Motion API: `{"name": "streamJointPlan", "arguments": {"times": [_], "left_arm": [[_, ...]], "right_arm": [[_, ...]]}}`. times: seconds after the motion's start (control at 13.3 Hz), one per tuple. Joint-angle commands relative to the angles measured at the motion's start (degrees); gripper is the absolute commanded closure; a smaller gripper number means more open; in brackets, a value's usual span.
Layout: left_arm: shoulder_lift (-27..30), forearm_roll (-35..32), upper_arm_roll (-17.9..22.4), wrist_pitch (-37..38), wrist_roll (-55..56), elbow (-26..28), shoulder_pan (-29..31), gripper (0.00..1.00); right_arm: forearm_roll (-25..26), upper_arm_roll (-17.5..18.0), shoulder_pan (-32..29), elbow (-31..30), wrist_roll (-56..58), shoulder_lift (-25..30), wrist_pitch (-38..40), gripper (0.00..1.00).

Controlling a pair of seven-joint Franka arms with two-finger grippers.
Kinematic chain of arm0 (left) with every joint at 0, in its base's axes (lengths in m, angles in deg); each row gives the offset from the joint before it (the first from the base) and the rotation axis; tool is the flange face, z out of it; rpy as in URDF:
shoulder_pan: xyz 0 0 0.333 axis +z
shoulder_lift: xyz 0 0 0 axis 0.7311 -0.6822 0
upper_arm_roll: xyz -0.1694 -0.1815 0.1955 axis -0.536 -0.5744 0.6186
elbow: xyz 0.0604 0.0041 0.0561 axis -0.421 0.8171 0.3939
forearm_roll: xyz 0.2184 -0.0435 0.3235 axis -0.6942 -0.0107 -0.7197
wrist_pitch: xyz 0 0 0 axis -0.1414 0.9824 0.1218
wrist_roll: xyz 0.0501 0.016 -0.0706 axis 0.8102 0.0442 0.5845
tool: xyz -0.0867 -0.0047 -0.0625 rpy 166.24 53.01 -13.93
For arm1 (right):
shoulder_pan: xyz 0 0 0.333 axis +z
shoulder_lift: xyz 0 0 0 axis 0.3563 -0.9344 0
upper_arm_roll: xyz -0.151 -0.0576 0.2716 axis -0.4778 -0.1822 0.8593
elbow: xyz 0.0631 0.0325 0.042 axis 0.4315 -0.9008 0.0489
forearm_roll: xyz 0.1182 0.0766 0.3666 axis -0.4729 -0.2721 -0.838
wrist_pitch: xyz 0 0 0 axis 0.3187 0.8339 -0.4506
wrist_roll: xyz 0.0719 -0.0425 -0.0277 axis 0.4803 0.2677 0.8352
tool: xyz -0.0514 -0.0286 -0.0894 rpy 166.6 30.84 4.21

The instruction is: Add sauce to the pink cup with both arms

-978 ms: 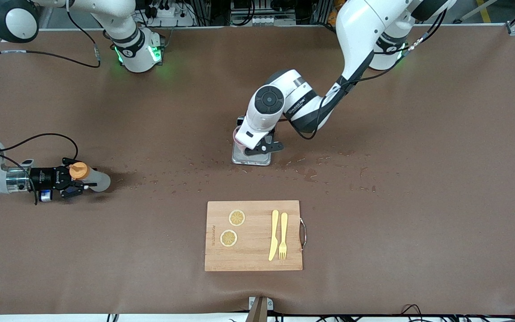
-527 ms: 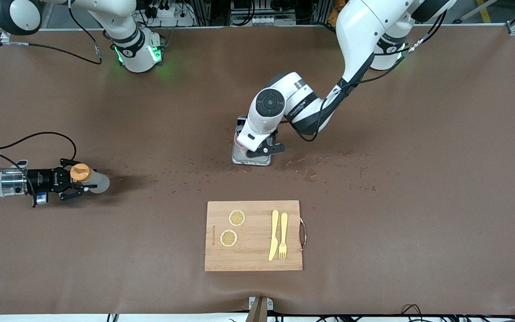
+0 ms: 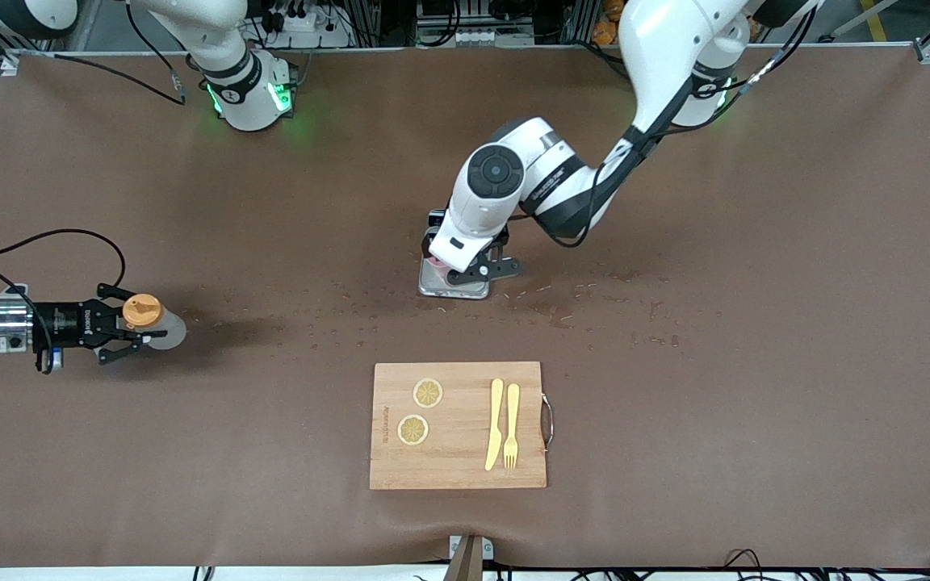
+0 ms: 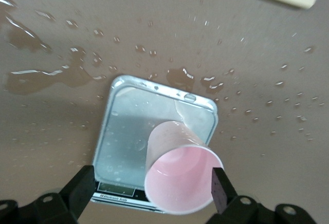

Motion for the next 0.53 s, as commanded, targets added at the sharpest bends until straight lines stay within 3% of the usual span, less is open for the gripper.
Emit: {"name": "streamJointPlan", "arguments": {"times": [0.0, 0.45], "left_arm": [[6.4, -1.2, 0.1, 4.3, 1.2, 0.9, 2.2, 0.0], [14.5, -1.7, 0.0, 12.7, -8.7, 1.0, 10.7, 0.0]], "right_arm": [[0.8, -0.3, 2.8, -3.6, -5.9, 5.4, -1.8, 0.59], [2.0, -0.2, 9.8, -13.7, -13.5, 14.6, -11.7, 0.59]]}}
